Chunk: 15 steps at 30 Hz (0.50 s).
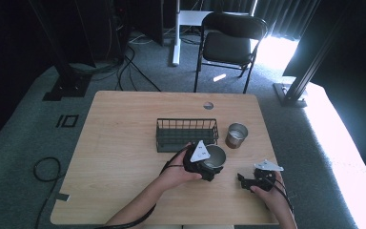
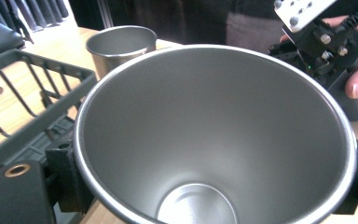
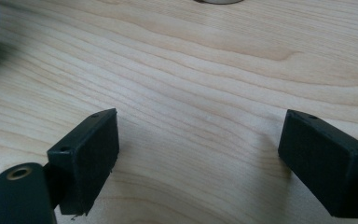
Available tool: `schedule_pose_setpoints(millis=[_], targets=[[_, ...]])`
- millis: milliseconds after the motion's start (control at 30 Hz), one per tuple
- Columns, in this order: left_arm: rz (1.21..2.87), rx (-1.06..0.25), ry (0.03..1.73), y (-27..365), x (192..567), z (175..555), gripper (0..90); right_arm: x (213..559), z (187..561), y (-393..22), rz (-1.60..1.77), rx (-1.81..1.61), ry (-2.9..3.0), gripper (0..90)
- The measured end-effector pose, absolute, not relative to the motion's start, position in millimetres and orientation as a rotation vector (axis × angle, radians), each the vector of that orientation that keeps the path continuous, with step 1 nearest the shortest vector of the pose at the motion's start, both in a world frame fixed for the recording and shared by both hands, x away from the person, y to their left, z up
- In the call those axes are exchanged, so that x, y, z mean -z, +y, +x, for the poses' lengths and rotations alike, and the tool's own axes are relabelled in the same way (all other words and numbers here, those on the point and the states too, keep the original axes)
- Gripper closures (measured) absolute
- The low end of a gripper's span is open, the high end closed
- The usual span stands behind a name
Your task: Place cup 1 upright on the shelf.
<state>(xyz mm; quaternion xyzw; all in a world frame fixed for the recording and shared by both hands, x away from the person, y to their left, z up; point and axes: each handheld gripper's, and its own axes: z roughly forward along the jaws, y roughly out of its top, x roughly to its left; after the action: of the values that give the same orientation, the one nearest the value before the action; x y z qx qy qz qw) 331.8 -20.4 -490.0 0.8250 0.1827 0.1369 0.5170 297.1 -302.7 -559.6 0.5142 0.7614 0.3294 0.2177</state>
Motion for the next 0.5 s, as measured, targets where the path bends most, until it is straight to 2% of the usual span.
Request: schedule_pose_setpoints(millis=[500], targets=[[1.914, -0.391, 0.482, -4, 461, 336, 13.7, 560, 297, -303, 1.423, -0.912, 2.109, 11.9]])
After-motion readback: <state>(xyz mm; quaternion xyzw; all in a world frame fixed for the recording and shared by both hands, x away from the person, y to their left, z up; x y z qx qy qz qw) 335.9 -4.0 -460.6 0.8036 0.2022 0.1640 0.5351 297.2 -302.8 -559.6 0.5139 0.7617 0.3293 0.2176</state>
